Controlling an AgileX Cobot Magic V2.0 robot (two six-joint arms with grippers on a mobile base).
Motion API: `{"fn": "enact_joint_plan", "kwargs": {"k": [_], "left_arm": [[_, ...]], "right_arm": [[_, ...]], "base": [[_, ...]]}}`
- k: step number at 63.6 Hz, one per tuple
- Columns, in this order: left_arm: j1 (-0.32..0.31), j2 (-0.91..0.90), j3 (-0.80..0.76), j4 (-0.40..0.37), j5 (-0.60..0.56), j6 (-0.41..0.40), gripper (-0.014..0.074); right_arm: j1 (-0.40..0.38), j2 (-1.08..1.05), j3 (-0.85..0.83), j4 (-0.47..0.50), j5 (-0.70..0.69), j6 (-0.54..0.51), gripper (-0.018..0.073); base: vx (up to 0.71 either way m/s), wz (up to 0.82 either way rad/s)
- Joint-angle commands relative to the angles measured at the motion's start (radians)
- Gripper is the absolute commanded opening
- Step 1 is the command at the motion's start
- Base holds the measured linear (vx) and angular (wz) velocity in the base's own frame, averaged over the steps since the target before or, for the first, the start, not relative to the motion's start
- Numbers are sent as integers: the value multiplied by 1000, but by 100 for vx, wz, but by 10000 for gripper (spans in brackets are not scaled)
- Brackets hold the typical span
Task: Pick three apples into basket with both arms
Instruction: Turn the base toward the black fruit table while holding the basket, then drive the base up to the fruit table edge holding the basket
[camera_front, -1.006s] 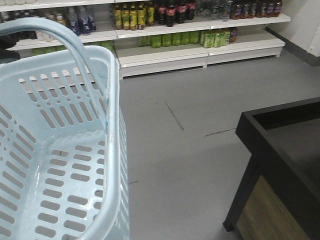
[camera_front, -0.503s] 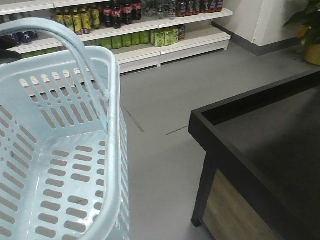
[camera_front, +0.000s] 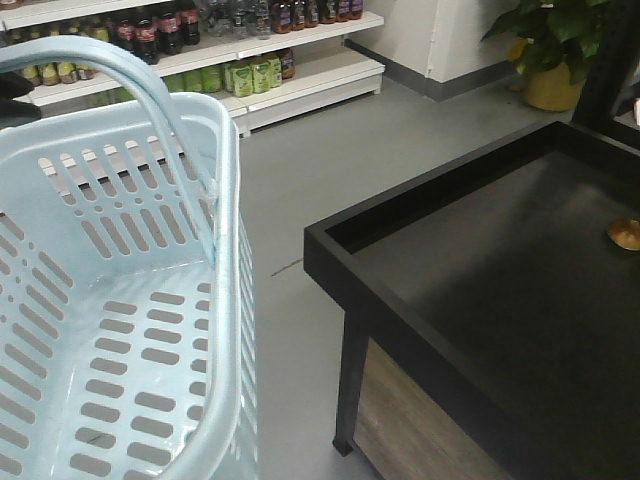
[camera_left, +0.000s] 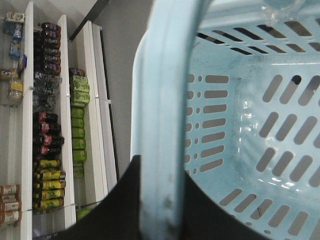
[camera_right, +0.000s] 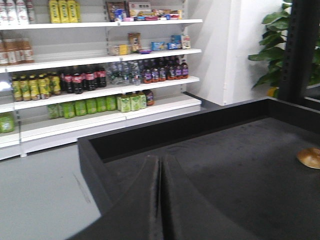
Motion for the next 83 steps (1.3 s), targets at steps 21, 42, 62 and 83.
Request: {"fn": "enact_joint_plan", "kwargs": {"k": [21,42,62,83], "left_arm": [[-5,-6,-28,24,-48,-6,-6],[-5,-6,-28,24,-48,-6,-6],[-5,-6,-28,24,-48,-6,-6],[-5,-6,-28,24,-48,-6,-6]], "right_arm": [[-5,10,10,-3,-77,-7,-8],[-5,10,10,-3,-78,-7,-8],[-5,10,10,-3,-78,-7,-8],[-5,10,10,-3,-78,-7,-8]], "base": [[6,-34],[5,-28],[5,-32],[5,-38]]}}
